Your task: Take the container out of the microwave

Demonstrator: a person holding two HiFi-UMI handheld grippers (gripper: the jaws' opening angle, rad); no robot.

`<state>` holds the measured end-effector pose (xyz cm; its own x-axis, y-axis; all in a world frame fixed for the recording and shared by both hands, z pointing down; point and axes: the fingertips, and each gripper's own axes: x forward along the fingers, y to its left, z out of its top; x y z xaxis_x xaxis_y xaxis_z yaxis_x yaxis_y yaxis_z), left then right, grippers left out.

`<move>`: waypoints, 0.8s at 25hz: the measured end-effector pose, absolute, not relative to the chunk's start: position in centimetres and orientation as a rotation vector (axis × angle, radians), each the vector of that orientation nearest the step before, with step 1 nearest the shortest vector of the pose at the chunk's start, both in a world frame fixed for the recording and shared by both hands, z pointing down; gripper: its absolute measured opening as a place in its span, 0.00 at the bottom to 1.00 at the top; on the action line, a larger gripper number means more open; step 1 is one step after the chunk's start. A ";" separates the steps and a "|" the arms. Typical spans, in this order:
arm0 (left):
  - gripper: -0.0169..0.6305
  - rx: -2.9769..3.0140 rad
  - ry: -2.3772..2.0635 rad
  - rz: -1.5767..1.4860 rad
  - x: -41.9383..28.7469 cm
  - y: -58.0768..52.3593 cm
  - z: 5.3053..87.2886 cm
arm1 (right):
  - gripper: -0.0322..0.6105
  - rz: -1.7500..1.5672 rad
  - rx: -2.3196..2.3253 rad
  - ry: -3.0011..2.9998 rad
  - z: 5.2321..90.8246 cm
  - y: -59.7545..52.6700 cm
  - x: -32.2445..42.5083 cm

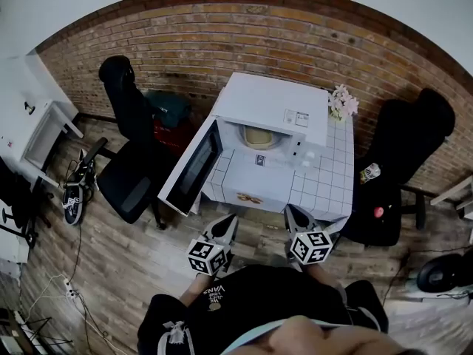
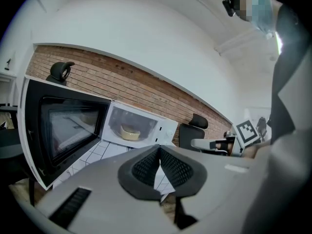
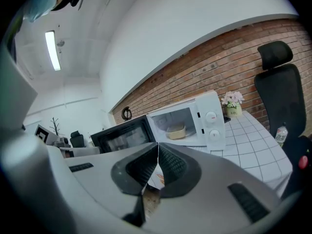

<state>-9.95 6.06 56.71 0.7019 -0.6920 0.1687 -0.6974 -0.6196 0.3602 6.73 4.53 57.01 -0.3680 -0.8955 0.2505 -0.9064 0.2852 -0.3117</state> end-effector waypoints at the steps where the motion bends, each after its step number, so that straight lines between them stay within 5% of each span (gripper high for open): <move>1: 0.04 2.503 -1.082 0.025 -10.4 6.0 57.0 | 0.06 0.638 1.762 -2.489 57.1 4.6 6.6; 20: 0.04 2.463 -1.144 0.007 -7.6 -0.6 57.1 | 0.06 0.658 1.736 -2.510 57.3 -2.7 8.9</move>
<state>-7.61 -0.64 57.10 0.6608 -0.7291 0.1782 -0.7312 -0.5717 0.3723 8.92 -2.68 57.32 -0.3814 -0.8899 0.2501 -0.8982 0.2927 -0.3280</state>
